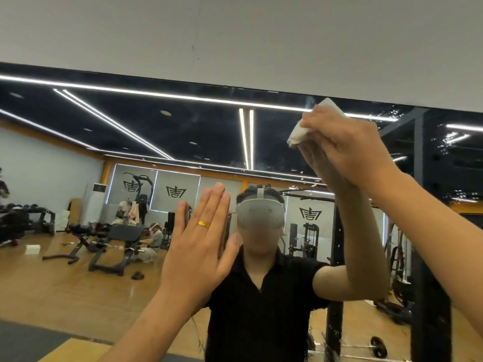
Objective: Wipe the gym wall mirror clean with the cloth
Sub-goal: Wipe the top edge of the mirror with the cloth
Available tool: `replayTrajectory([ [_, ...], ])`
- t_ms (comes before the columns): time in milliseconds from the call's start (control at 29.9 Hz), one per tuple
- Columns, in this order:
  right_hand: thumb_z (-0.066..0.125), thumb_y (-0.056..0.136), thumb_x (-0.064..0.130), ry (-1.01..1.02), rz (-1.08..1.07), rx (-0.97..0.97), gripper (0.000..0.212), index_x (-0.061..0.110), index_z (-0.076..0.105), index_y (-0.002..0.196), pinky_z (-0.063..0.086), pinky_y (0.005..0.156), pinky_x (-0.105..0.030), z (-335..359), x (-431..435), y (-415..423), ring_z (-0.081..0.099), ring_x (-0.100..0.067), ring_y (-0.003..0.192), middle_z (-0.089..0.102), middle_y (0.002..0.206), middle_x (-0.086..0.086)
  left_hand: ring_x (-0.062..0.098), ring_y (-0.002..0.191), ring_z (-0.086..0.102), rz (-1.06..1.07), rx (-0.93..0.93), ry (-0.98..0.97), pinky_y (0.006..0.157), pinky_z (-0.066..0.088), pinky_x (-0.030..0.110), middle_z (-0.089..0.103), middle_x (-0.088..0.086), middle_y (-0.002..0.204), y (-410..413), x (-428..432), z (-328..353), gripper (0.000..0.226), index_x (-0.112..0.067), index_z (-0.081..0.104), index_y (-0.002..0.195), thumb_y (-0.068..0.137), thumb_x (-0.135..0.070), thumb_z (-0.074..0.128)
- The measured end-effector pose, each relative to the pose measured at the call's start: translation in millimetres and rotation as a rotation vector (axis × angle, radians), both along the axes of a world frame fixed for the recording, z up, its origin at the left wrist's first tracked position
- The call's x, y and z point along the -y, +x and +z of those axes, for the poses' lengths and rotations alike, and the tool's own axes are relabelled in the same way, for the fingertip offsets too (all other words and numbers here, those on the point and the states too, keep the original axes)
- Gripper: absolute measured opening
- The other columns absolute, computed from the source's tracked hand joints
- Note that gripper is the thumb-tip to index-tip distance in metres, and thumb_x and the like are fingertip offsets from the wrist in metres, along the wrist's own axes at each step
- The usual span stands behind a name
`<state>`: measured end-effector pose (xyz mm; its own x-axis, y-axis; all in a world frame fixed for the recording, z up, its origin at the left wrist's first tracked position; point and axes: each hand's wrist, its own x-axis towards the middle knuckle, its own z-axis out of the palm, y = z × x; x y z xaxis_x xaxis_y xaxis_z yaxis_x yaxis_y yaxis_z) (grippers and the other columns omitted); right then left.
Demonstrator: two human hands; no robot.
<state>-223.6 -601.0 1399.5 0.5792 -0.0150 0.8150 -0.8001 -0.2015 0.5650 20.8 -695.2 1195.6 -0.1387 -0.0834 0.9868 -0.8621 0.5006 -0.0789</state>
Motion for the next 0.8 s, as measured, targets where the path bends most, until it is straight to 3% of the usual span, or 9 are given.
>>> replayTrajectory([
  [67, 0.047, 0.105, 0.03, -0.021, 0.051, 0.026, 0.035, 0.009, 0.07, 0.121, 0.053, 0.086, -0.028, 10.6, -0.8, 11.3, 0.069, -0.02, 0.093, 0.073, 0.115, -0.011, 0.017, 0.159, 0.01, -0.002, -0.001, 0.002, 0.127, 0.004, 0.052, 0.013, 0.003, 0.173, -0.3, 0.0, -0.3, 0.07, -0.013, 0.022, 0.164, 0.104, -0.046, 0.036],
  [134, 0.047, 0.106, 0.032, -0.035, 0.093, 0.101, 0.034, 0.011, 0.071, 0.117, 0.054, 0.082, -0.026, 22.1, 2.2, 22.9, 0.069, -0.019, 0.087, 0.072, 0.107, -0.007, 0.017, 0.159, 0.009, -0.003, -0.003, -0.002, 0.128, 0.001, 0.049, 0.013, 0.002, 0.173, -0.1, -0.2, -0.3, 0.07, -0.013, 0.022, 0.164, 0.103, -0.045, 0.037],
  [234, 0.054, 0.107, 0.021, -0.064, 0.088, 0.279, 0.022, 0.014, 0.07, 0.12, 0.059, 0.085, -0.034, 23.8, 12.9, 37.3, 0.072, -0.024, 0.091, 0.071, 0.11, -0.009, 0.017, 0.159, 0.009, -0.001, -0.001, -0.01, 0.129, -0.003, 0.045, 0.012, 0.002, 0.173, 0.2, -0.7, 0.0, 0.07, -0.013, 0.022, 0.164, 0.104, -0.045, 0.037],
  [301, 0.055, 0.106, 0.013, -0.067, 0.072, 0.339, 0.019, 0.018, 0.067, 0.12, 0.058, 0.079, -0.032, -3.3, 18.9, 42.7, 0.07, -0.024, 0.09, 0.067, 0.111, -0.012, 0.017, 0.159, 0.009, -0.006, -0.007, -0.009, 0.129, -0.004, 0.045, 0.013, 0.002, 0.173, -0.2, -1.2, 0.7, 0.07, -0.013, 0.022, 0.163, 0.104, -0.046, 0.036],
  [401, 0.067, 0.1, 0.01, -0.032, 0.055, 0.281, 0.029, 0.023, 0.058, 0.125, 0.058, 0.074, -0.027, -61.4, 17.5, 38.3, 0.071, -0.021, 0.084, 0.068, 0.11, -0.01, 0.017, 0.159, 0.009, -0.011, -0.008, -0.009, 0.129, -0.004, 0.045, 0.014, 0.003, 0.172, -0.9, -1.4, 1.3, 0.07, -0.012, 0.023, 0.163, 0.104, -0.046, 0.035],
  [468, 0.071, 0.098, 0.011, 0.0, 0.029, 0.257, 0.038, 0.018, 0.056, 0.131, 0.065, 0.074, -0.037, -76.0, 16.4, 31.0, 0.073, -0.024, 0.086, 0.067, 0.116, -0.009, 0.017, 0.159, 0.008, -0.013, -0.005, -0.009, 0.129, -0.004, 0.044, 0.014, 0.004, 0.172, -0.5, -1.6, 1.4, 0.07, -0.012, 0.023, 0.163, 0.104, -0.046, 0.034],
  [535, 0.069, 0.099, 0.013, -0.004, 0.008, 0.207, 0.035, 0.016, 0.056, 0.132, 0.064, 0.079, -0.042, -64.8, 15.3, 26.0, 0.073, -0.024, 0.093, 0.066, 0.123, -0.007, 0.017, 0.159, 0.008, -0.012, -0.006, -0.008, 0.129, -0.004, 0.044, 0.015, 0.004, 0.172, -0.2, -2.1, 1.3, 0.07, -0.012, 0.024, 0.163, 0.103, -0.046, 0.034],
  [635, 0.063, 0.103, 0.021, -0.032, 0.075, 0.141, 0.021, 0.018, 0.062, 0.124, 0.062, 0.083, -0.036, -32.3, 13.5, 28.9, 0.071, -0.019, 0.095, 0.068, 0.118, -0.005, 0.016, 0.159, 0.008, -0.008, -0.006, 0.006, 0.129, -0.003, 0.045, 0.014, 0.003, 0.172, -0.9, -2.8, 2.1, 0.07, -0.012, 0.023, 0.163, 0.104, -0.046, 0.034],
  [802, 0.054, 0.106, 0.028, -0.033, 0.135, 0.238, 0.021, 0.019, 0.067, 0.12, 0.06, 0.087, -0.042, 16.0, 12.9, 36.1, 0.072, -0.022, 0.096, 0.071, 0.114, -0.003, 0.015, 0.159, 0.007, 0.0, -0.016, 0.024, 0.129, -0.005, 0.043, 0.012, 0.002, 0.173, -1.9, -2.4, 1.2, 0.07, -0.014, 0.021, 0.164, 0.104, -0.047, 0.034],
])
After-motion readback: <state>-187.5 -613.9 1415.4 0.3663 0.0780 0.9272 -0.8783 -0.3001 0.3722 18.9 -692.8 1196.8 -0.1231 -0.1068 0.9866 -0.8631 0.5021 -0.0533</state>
